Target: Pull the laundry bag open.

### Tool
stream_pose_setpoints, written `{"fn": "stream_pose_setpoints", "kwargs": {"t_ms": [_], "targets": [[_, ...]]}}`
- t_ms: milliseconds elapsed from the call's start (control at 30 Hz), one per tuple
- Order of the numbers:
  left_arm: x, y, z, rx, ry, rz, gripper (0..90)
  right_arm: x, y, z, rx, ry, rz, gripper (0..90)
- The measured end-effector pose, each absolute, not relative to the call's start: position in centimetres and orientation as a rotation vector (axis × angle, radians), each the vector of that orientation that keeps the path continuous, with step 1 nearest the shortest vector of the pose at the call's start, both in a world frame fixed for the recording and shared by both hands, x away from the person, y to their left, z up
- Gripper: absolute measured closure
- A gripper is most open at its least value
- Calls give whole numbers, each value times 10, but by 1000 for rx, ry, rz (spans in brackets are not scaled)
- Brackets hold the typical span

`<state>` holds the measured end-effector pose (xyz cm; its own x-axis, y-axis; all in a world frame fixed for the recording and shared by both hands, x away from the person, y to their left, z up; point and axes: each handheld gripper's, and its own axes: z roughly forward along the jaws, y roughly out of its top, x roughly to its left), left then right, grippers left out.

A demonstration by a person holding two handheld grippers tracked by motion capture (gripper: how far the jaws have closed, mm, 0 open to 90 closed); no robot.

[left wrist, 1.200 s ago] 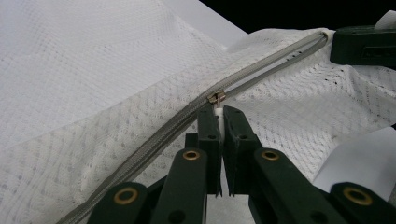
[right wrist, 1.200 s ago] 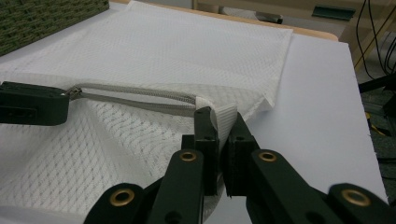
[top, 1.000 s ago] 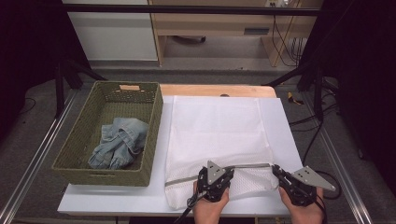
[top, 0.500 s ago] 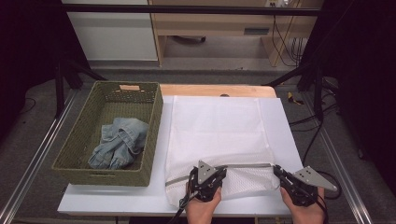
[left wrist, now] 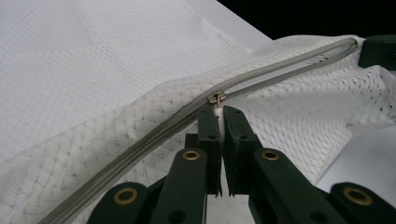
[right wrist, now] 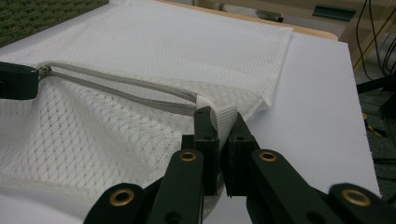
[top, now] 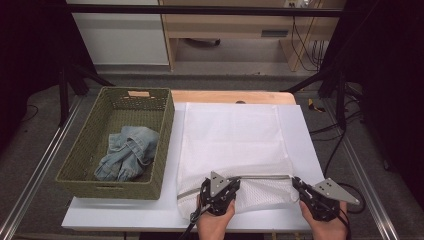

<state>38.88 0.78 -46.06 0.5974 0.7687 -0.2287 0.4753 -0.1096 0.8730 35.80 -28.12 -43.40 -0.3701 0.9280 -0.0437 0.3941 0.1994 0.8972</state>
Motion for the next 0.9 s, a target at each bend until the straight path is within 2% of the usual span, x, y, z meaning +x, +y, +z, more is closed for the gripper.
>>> {"fn": "stream_pose_setpoints", "kwargs": {"t_ms": [900], "targets": [[390,46,-458,1714,1091,382,865,359,-281,-435,1235,1866,1105,864]]}}
